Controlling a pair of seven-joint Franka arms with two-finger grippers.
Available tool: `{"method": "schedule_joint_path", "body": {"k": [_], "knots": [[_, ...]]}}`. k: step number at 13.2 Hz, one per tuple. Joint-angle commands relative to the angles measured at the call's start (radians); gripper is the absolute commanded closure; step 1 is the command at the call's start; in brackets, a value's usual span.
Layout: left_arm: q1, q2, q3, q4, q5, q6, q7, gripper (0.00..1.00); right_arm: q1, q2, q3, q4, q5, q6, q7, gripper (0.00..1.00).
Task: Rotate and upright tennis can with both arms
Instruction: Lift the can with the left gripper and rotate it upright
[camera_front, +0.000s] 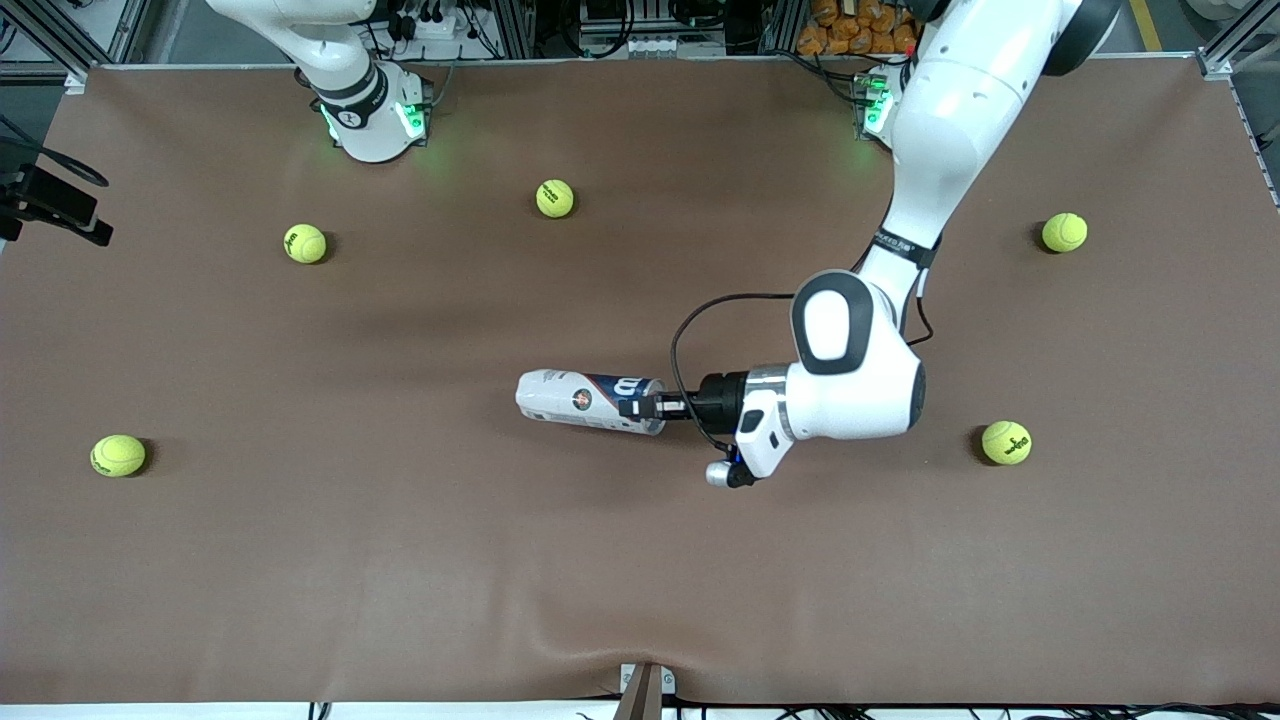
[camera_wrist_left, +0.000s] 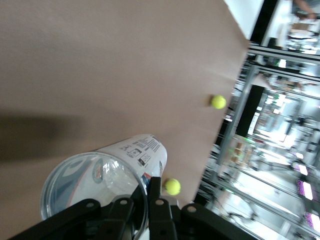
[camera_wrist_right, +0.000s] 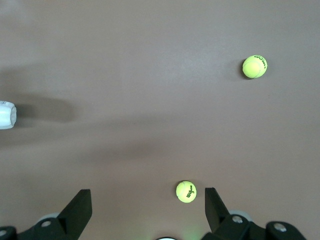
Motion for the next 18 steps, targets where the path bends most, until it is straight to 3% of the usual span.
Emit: {"method": "schedule_joint_path", "body": {"k": [1, 10, 15, 18], "knots": [[-0.043, -0.057, 0.005, -0.011, 0.197, 0.066, -0.193, 1.00, 0.000, -0.003, -0.002, 0.001, 0.016, -0.004, 0.009, 0.00], [-0.198, -0.077, 0.008, 0.041, 0.841, 0.080, -0.979, 1.00, 0.000, -0.003, -0.002, 0.001, 0.016, -0.006, 0.011, 0.00], [-0.264, -0.100, 0.021, 0.075, 1.024, -0.174, -1.096, 1.00, 0.001, -0.003, 0.000, 0.001, 0.016, -0.006, 0.011, 0.00], [-0.333, -0.092, 0.068, 0.080, 1.093, -0.239, -1.147, 1.00, 0.003, -0.003, 0.000, 0.001, 0.017, -0.006, 0.009, 0.00]]}}
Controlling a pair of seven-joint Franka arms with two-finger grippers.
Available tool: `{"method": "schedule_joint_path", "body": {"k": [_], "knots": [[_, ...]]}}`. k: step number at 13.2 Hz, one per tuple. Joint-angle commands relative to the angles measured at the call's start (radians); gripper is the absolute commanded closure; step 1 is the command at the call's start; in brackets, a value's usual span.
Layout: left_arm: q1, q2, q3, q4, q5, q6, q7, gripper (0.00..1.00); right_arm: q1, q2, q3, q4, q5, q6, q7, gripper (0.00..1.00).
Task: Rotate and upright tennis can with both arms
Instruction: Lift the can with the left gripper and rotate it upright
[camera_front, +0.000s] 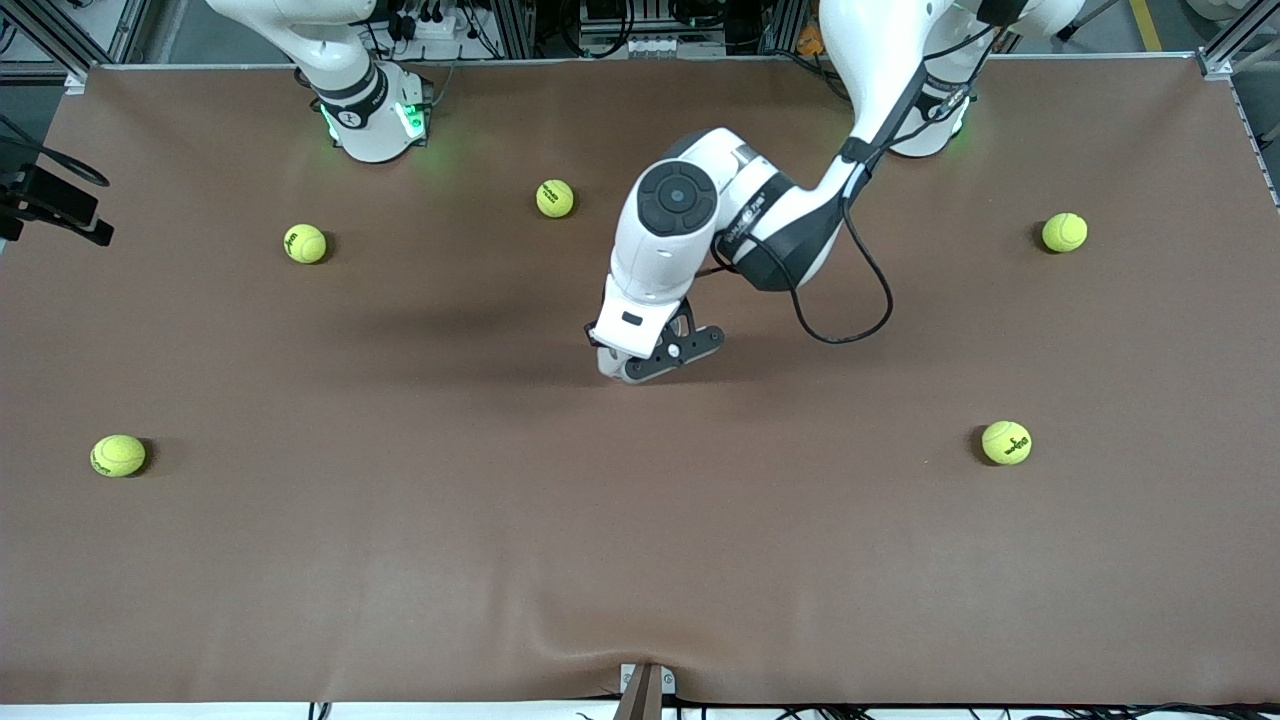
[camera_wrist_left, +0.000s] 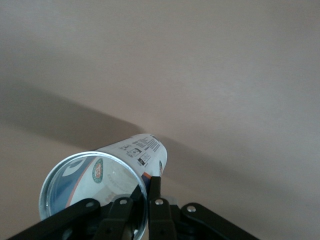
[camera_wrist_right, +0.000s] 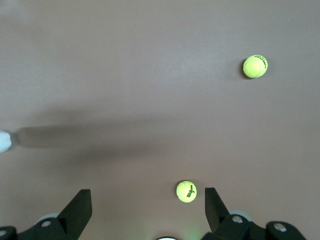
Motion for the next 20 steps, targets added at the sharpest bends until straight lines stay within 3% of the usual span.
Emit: {"method": "schedule_joint_path", "body": {"k": [1, 5, 20], "knots": [[-0.101, 0.001, 0.087, 0.009, 0.076, -0.055, -0.053, 1.00, 0.006, -0.003, -0.001, 0.001, 0.015, -0.006, 0.011, 0.00], [-0.207, 0.012, 0.186, 0.009, 0.076, -0.084, -0.085, 1.00, 0.007, -0.003, 0.001, 0.000, 0.015, -0.006, 0.008, 0.00], [-0.269, 0.039, 0.221, 0.009, 0.136, -0.084, -0.138, 1.00, 0.004, -0.003, -0.001, 0.001, -0.002, -0.006, 0.006, 0.00]]}}
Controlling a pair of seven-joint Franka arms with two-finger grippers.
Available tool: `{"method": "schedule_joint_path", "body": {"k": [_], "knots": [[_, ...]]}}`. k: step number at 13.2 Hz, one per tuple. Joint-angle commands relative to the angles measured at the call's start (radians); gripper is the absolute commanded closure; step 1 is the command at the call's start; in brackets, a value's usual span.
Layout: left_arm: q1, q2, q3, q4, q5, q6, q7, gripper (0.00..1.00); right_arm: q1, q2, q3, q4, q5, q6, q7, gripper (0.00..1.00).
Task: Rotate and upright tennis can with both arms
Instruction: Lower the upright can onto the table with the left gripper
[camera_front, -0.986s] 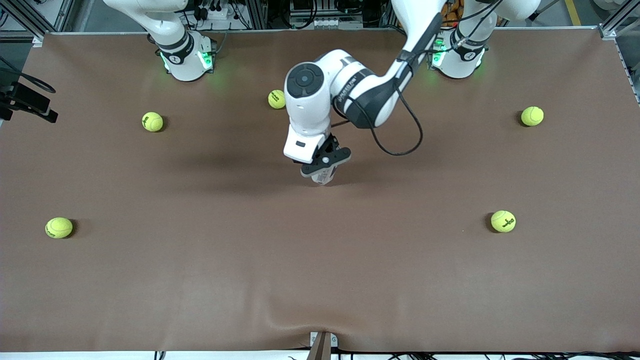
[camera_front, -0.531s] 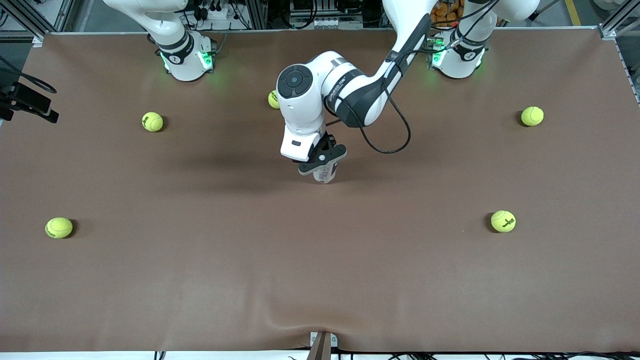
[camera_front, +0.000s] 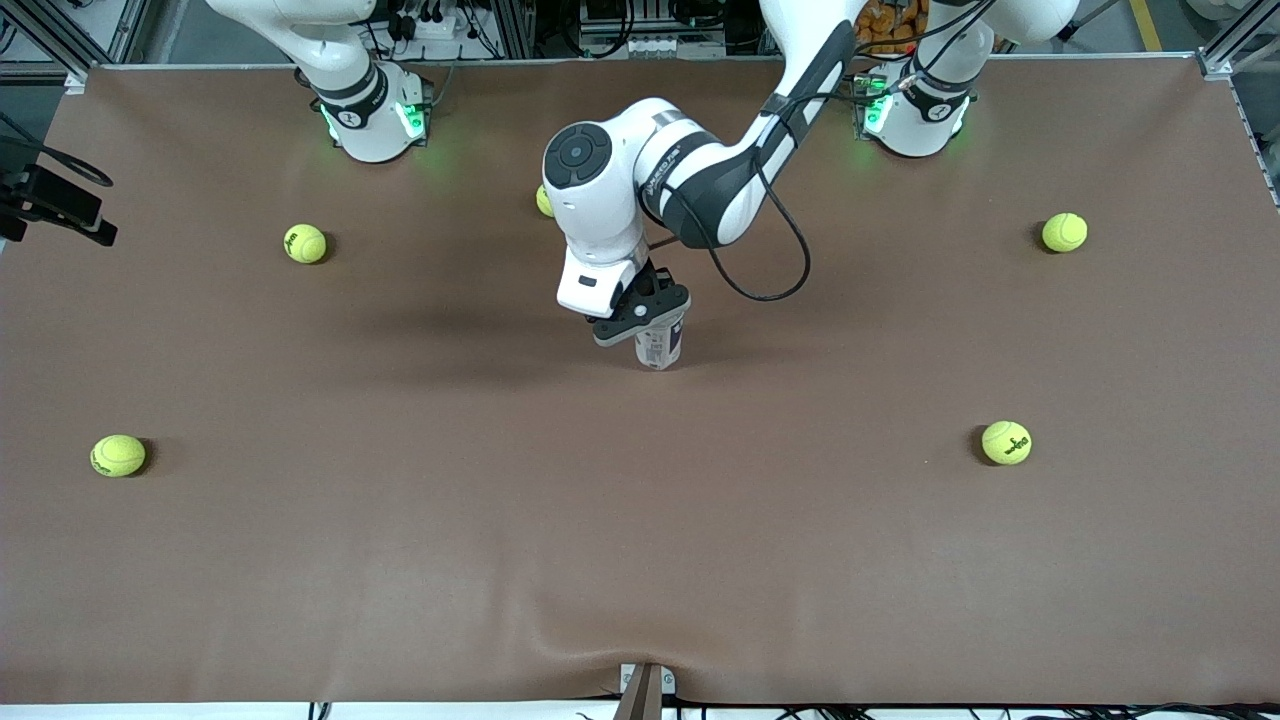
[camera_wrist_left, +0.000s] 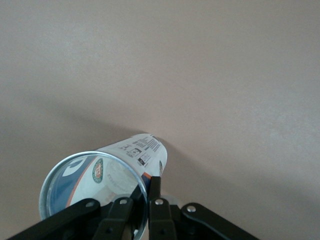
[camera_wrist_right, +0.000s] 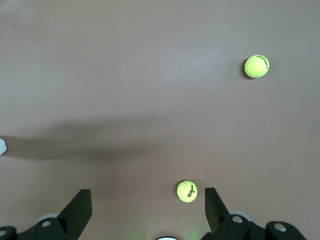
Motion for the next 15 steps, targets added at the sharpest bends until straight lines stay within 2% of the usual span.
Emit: {"method": "schedule_joint_path", "body": {"k": [1, 8, 10, 13, 15], "knots": [[-0.014, 0.003, 0.011, 0.014, 0.021, 0.010, -0.027, 1.00, 0.004, -0.004, -0.005, 0.001, -0.006, -0.005, 0.006, 0.00], [-0.014, 0.014, 0.007, 0.010, 0.021, 0.055, -0.053, 1.00, 0.004, -0.004, -0.005, 0.001, -0.021, -0.007, 0.008, 0.00], [-0.014, 0.014, 0.007, 0.010, 0.021, 0.056, -0.052, 0.82, 0.004, -0.004, -0.005, 0.001, -0.021, -0.007, 0.006, 0.00], [-0.014, 0.015, 0.007, 0.010, 0.021, 0.058, -0.052, 0.69, 0.005, -0.004, -0.005, 0.001, -0.021, -0.007, 0.008, 0.00], [-0.014, 0.006, 0.007, 0.010, 0.021, 0.058, -0.052, 0.56, 0.005, -0.004, -0.003, 0.001, -0.021, -0.007, 0.008, 0.00]]}}
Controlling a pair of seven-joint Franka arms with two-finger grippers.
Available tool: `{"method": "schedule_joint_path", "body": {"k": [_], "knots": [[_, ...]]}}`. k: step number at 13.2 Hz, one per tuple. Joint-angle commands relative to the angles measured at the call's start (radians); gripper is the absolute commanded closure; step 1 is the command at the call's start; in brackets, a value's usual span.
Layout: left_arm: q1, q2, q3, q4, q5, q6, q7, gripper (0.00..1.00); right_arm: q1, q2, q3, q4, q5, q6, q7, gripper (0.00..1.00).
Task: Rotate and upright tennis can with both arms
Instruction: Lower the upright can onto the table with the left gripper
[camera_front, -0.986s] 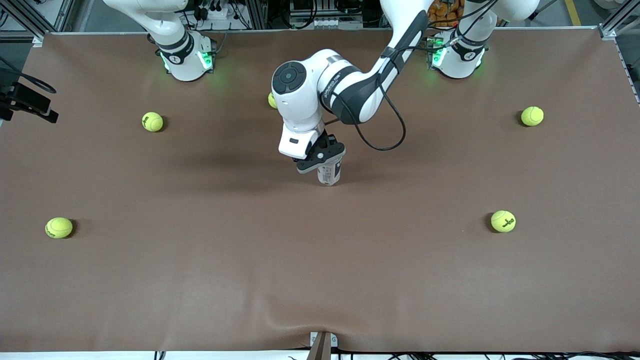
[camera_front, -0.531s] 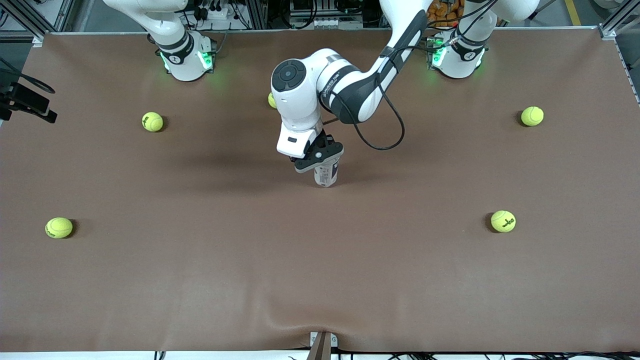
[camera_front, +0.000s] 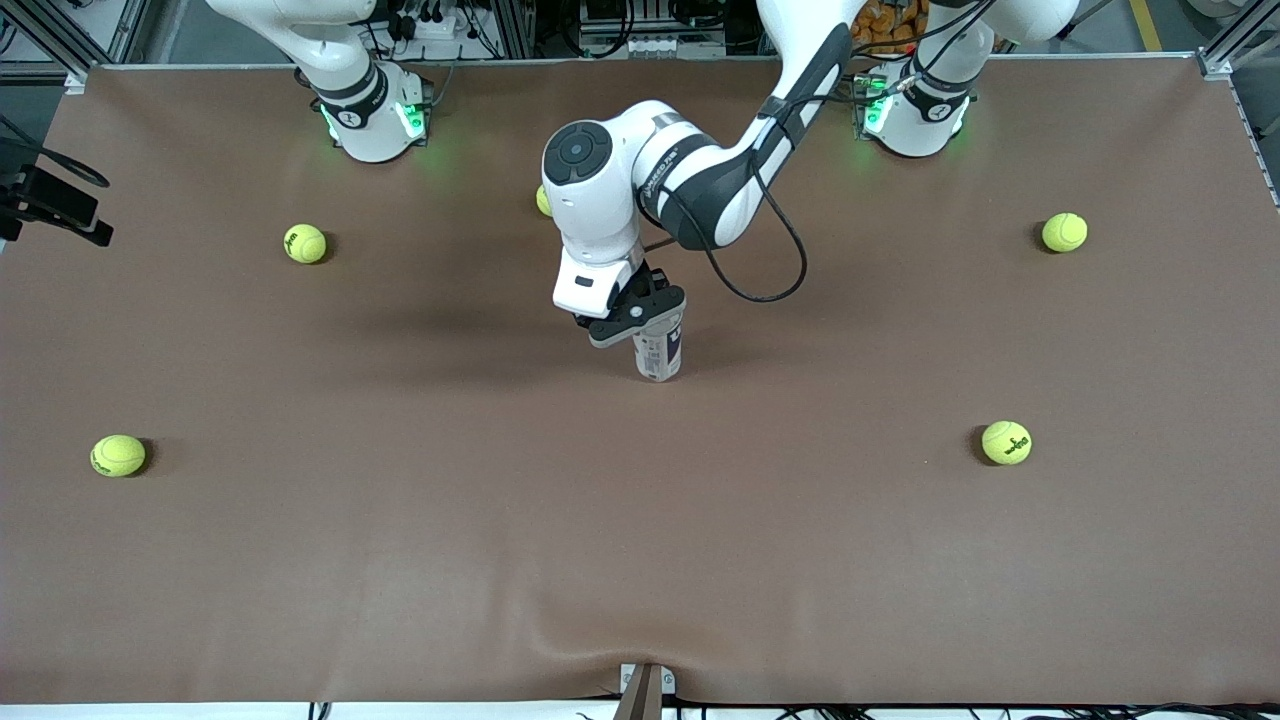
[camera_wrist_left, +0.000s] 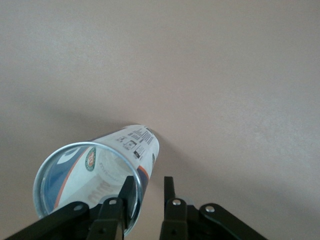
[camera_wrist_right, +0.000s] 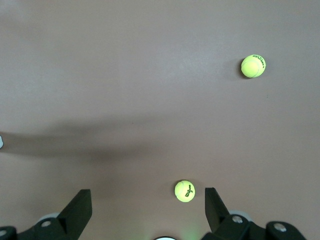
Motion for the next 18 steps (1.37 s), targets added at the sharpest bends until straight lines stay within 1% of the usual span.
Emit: {"method": "schedule_joint_path", "body": {"k": [1, 3, 6, 7, 10, 12, 13, 14, 18], "knots": [[-0.010, -0.011, 0.004, 0.009, 0.021, 0.006, -0.024, 0.45, 0.005, -0.004, -0.002, 0.001, -0.012, -0.007, 0.006, 0.00], [-0.008, -0.026, 0.002, 0.009, 0.020, -0.005, -0.024, 0.22, 0.005, -0.004, 0.000, 0.001, -0.011, -0.007, 0.008, 0.00], [-0.004, -0.054, 0.004, 0.009, 0.020, -0.039, -0.019, 0.00, 0.005, -0.004, 0.000, 0.001, -0.011, -0.007, 0.006, 0.00], [-0.002, -0.054, 0.004, 0.009, 0.020, -0.054, -0.014, 0.00, 0.005, -0.004, 0.000, 0.001, -0.011, -0.007, 0.008, 0.00], [0.016, -0.100, 0.011, 0.009, 0.018, -0.082, 0.033, 0.00, 0.005, -0.004, 0.000, 0.001, -0.011, -0.007, 0.006, 0.00], [0.081, -0.149, 0.007, 0.009, -0.018, -0.108, 0.106, 0.00, 0.005, -0.004, 0.000, 0.001, -0.011, -0.007, 0.006, 0.00], [0.087, -0.163, 0.011, 0.009, -0.035, -0.141, 0.151, 0.00, 0.005, -0.004, 0.000, 0.001, -0.011, -0.007, 0.006, 0.00], [0.093, -0.171, 0.013, 0.009, -0.034, -0.166, 0.185, 0.00, 0.005, -0.004, 0.000, 0.001, -0.011, -0.007, 0.006, 0.00], [0.192, -0.214, 0.011, 0.009, -0.040, -0.198, 0.344, 0.00, 0.005, -0.004, 0.000, 0.001, -0.011, -0.007, 0.005, 0.00]]}}
